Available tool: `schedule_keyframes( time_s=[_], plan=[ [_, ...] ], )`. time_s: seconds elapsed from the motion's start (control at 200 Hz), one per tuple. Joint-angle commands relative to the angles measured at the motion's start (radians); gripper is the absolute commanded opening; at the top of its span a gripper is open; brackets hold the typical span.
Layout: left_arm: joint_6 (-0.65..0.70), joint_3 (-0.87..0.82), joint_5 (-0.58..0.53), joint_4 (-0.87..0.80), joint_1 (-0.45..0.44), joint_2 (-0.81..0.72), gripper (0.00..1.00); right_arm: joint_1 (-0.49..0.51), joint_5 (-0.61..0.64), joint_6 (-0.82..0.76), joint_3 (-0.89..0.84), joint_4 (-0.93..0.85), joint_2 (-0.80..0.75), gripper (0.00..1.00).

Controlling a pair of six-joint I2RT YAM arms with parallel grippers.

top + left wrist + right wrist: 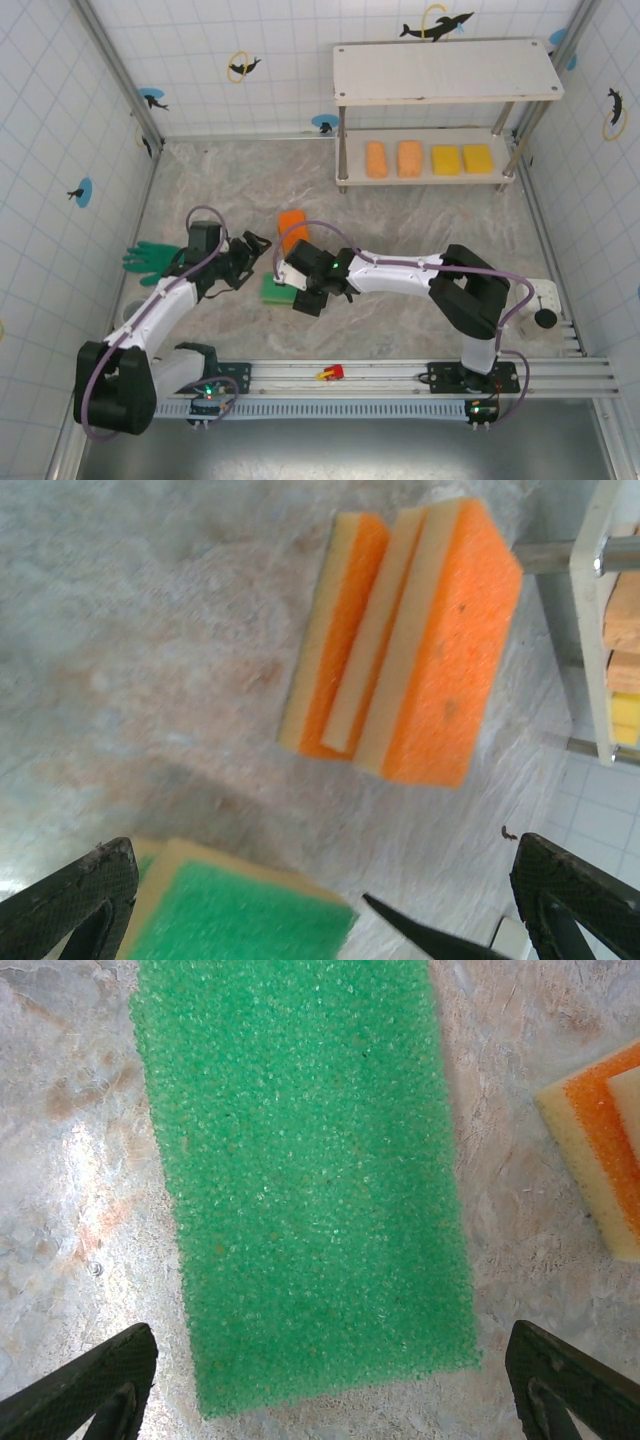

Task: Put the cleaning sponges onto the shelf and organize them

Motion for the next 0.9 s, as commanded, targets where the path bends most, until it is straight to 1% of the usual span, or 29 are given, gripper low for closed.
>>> schedule_keyframes(
  time_s=[0.0, 0.19, 0.4, 0.596, 0.896],
  plan=[
    [0.009, -0.013, -0.006, -0.081, 0.003, -0.038, 0.97, 0.008, 0.005, 0.002, 0.014, -0.022, -0.016, 0.93],
    [0.048, -0.008, -0.010, -0.152, 0.001, -0.040, 0.97, 0.013, 0.012, 0.005, 0.011, -0.020, -0.017, 0.93],
    [0.067, -0.026, 0.023, -0.178, 0.001, -0.040, 0.97, 0.013, 0.017, 0.009, 0.008, -0.013, -0.013, 0.93],
    [0.045, -0.068, 0.073, -0.136, -0.003, -0.043, 0.97, 0.014, 0.020, 0.005, 0.011, -0.012, -0.010, 0.94],
    [0.012, -0.099, 0.076, -0.115, -0.039, -0.044, 0.97, 0.010, 0.017, 0.002, 0.014, -0.012, -0.003, 0.94]
  ],
)
